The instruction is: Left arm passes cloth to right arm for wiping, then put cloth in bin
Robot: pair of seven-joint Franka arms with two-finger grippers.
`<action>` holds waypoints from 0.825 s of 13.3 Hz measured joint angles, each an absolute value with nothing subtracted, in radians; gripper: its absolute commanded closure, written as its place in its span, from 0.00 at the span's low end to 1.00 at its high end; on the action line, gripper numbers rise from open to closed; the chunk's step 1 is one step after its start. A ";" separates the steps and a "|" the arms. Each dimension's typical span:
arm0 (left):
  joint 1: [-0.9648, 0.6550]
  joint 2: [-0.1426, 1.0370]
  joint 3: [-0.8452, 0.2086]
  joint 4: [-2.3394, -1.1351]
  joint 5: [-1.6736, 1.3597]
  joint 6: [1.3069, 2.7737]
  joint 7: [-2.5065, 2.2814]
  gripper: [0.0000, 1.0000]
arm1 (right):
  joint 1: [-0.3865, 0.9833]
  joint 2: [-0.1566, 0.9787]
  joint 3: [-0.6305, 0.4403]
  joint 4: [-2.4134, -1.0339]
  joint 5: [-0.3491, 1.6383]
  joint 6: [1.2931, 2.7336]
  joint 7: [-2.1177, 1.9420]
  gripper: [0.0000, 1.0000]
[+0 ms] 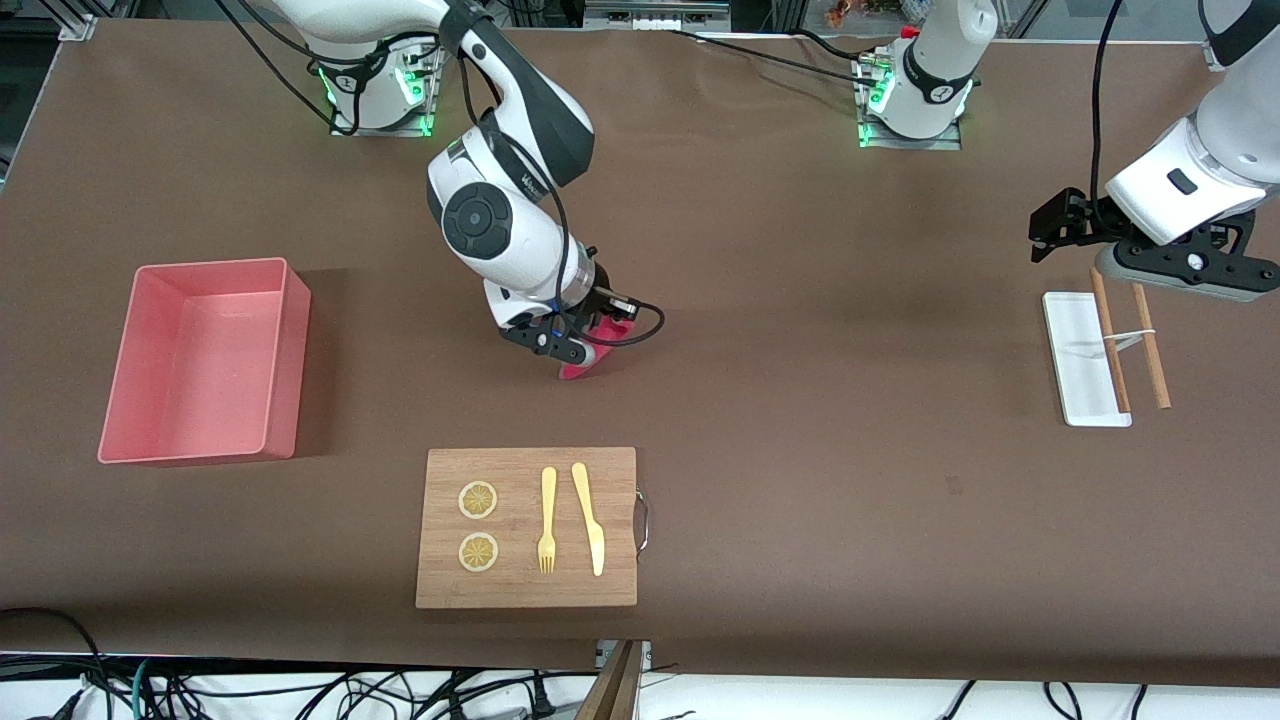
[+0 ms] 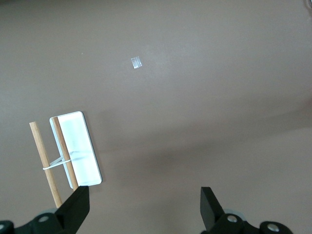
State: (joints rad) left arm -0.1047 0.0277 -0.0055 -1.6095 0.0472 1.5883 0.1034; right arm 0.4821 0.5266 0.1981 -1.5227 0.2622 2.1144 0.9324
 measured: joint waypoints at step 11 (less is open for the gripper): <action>-0.106 0.028 -0.005 -1.609 0.047 1.588 0.103 0.00 | 0.132 0.459 0.136 -1.727 0.235 1.958 0.241 1.00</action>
